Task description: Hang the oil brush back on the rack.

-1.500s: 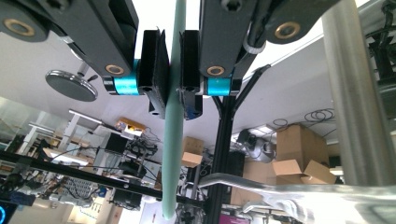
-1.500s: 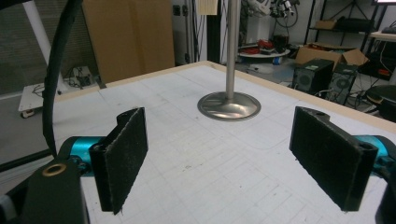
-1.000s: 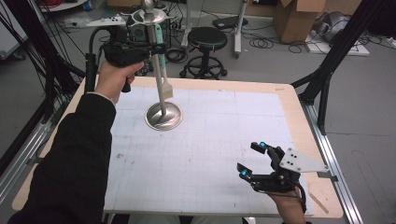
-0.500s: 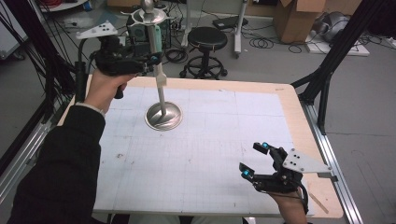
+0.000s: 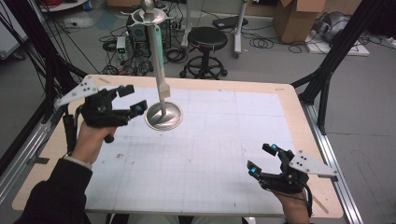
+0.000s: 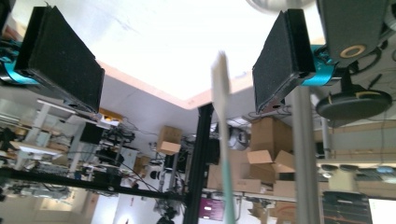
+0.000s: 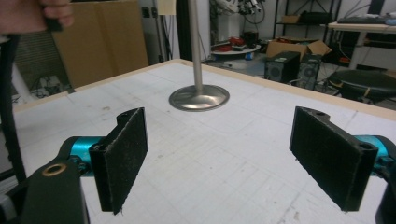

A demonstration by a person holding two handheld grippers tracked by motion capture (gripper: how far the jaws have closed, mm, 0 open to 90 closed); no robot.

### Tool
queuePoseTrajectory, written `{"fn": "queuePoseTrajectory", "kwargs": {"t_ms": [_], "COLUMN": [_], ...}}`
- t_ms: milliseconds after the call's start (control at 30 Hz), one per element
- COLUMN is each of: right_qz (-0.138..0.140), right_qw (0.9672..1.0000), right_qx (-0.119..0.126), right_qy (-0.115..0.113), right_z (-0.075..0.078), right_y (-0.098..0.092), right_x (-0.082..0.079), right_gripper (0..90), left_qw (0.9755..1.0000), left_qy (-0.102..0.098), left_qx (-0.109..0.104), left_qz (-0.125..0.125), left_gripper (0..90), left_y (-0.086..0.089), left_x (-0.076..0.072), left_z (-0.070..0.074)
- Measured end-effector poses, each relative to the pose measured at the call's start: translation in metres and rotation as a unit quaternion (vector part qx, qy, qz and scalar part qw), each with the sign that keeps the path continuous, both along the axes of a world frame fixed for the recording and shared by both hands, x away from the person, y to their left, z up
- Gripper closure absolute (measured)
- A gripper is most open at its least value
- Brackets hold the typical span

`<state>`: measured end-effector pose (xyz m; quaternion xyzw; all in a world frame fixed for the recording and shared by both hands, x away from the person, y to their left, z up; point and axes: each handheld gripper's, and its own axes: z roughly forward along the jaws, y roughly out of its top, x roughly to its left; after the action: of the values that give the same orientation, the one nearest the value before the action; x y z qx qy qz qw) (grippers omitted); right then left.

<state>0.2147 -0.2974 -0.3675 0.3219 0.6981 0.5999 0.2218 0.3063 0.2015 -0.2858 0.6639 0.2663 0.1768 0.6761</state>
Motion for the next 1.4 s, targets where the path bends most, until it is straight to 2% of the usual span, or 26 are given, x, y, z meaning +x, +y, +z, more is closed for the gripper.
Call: {"fn": "queuePoseTrajectory", "kwargs": {"t_ms": [133, 267, 433, 567, 633, 767, 900, 1400], "right_qz": [-0.015, -0.032, -0.05, -0.055, -0.058, -0.065, -0.07, -0.066], "right_qw": [0.9999, 0.9995, 0.9987, 0.9985, 0.9983, 0.9977, 0.9973, 0.9976], "right_qx": [0.006, -0.005, 0.0, -0.006, -0.008, 0.003, -0.005, -0.008], "right_qy": [0.001, 0.003, 0.007, 0.008, 0.008, 0.017, 0.023, 0.019], "right_z": [-0.003, -0.006, -0.007, -0.008, -0.008, -0.014, -0.017, -0.016], "right_y": [-0.006, -0.01, -0.017, -0.018, -0.019, -0.02, -0.021, -0.02], "right_x": [-0.001, -0.003, -0.005, -0.008, -0.008, -0.007, -0.005, -0.006], "right_gripper": [18.4, 18.4, 18.3, 18.3, 18.3, 18.3, 18.4, 18.4], "left_qw": [0.9999, 0.9996, 0.9994, 0.9993, 0.9993, 0.9992, 0.9991, 0.9992], "left_qy": [0.0, -0.004, 0.0, 0.006, 0.008, 0.017, 0.021, 0.017], "left_qx": [-0.01, -0.025, -0.024, -0.017, -0.013, -0.015, -0.014, -0.006], "left_qz": [0.006, 0.013, 0.025, 0.032, 0.034, 0.033, 0.034, 0.036], "left_gripper": [17.2, 17.6, 17.8, 17.9, 18.3, 18.5, 18.4, 18.5], "left_y": [0.007, 0.02, 0.032, 0.034, 0.034, 0.033, 0.034, 0.033], "left_x": [-0.017, -0.032, -0.045, -0.053, -0.056, -0.058, -0.058, -0.059], "left_z": [-0.023, -0.039, -0.056, -0.067, -0.07, -0.076, -0.078, -0.08]}}
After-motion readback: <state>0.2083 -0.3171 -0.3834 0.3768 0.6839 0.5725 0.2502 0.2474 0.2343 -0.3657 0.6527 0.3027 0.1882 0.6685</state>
